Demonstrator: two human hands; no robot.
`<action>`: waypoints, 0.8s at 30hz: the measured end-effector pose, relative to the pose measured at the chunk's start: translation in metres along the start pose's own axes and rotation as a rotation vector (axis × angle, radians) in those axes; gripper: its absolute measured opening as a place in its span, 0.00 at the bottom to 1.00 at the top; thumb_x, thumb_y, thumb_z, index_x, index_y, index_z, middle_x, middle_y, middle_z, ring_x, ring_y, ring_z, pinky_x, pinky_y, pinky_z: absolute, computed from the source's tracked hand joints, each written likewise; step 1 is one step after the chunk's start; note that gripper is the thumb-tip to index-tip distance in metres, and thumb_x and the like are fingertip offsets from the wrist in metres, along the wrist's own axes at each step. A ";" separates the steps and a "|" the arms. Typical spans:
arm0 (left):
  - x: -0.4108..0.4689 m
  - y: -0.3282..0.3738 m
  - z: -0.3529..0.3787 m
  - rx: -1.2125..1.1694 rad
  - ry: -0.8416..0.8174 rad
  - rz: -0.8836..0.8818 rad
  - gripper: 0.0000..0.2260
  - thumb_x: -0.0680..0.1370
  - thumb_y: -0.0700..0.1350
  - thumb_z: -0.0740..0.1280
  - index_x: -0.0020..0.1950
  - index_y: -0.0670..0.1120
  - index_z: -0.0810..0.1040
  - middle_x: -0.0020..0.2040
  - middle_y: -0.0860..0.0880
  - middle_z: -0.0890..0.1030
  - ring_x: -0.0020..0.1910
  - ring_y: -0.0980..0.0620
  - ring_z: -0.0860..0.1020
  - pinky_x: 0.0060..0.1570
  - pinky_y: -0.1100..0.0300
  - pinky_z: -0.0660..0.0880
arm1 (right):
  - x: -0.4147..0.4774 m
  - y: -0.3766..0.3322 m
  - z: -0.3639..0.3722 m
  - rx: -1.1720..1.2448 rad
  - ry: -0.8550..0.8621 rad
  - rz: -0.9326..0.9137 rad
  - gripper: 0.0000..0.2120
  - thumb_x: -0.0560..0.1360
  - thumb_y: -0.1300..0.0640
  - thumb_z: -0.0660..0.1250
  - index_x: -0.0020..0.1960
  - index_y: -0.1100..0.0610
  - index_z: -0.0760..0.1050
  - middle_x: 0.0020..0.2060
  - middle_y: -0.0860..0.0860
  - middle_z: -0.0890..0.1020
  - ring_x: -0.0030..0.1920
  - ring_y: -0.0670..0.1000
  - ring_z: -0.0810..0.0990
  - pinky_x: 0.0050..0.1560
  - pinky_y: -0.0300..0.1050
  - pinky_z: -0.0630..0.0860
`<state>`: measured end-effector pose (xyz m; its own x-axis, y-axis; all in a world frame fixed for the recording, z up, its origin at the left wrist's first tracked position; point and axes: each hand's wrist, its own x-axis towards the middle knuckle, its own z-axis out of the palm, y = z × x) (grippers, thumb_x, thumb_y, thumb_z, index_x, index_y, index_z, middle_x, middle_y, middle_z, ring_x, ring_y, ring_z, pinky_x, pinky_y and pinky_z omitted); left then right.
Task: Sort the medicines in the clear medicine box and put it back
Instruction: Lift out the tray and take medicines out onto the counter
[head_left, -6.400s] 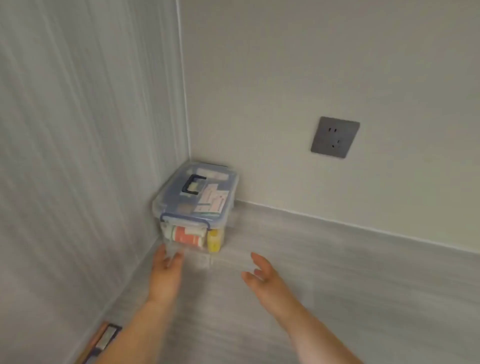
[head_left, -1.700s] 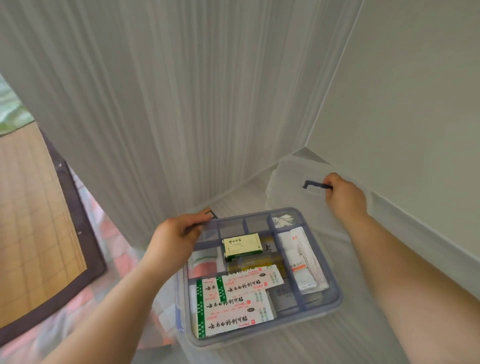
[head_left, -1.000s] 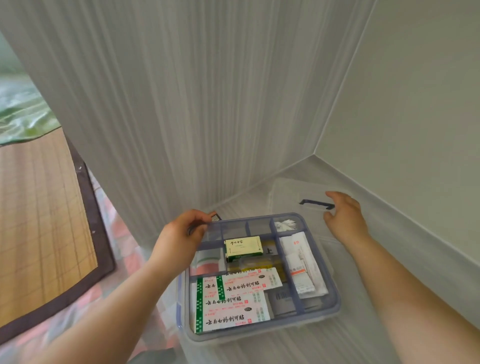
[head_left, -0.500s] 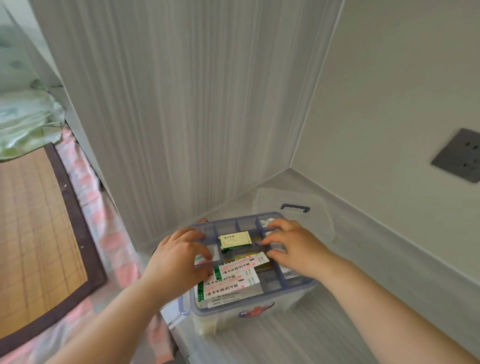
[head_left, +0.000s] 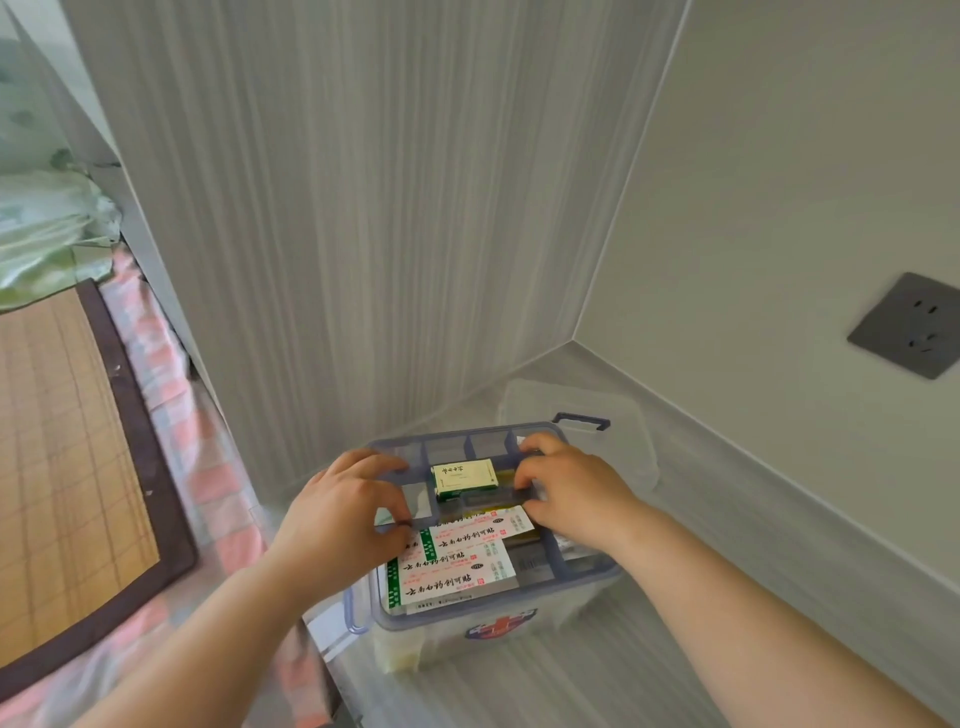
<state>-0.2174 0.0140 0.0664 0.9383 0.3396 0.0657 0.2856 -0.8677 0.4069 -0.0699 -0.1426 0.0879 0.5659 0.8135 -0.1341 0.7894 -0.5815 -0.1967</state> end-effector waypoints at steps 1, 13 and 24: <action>0.000 0.001 -0.003 0.002 0.004 0.003 0.05 0.71 0.50 0.68 0.44 0.53 0.82 0.68 0.58 0.69 0.68 0.55 0.61 0.62 0.56 0.66 | -0.001 0.000 -0.002 0.007 0.020 -0.004 0.13 0.74 0.56 0.62 0.57 0.54 0.75 0.69 0.49 0.65 0.61 0.53 0.72 0.56 0.45 0.69; 0.045 0.056 -0.052 0.031 0.177 0.149 0.08 0.67 0.47 0.72 0.45 0.52 0.78 0.64 0.55 0.73 0.66 0.51 0.64 0.54 0.53 0.71 | -0.020 0.036 -0.073 0.053 0.309 0.093 0.10 0.71 0.55 0.66 0.52 0.51 0.79 0.69 0.45 0.67 0.61 0.51 0.73 0.57 0.43 0.68; 0.118 0.213 0.050 0.088 -0.047 0.344 0.31 0.73 0.39 0.64 0.72 0.46 0.52 0.70 0.45 0.65 0.70 0.46 0.60 0.64 0.52 0.64 | -0.103 0.180 -0.069 0.065 0.364 0.438 0.11 0.72 0.60 0.66 0.53 0.57 0.79 0.70 0.51 0.68 0.66 0.52 0.69 0.58 0.41 0.68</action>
<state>-0.0364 -0.1489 0.1153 0.9898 0.0072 0.1425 -0.0345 -0.9570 0.2881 0.0306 -0.3320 0.1331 0.8915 0.4357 0.1244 0.4530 -0.8529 -0.2593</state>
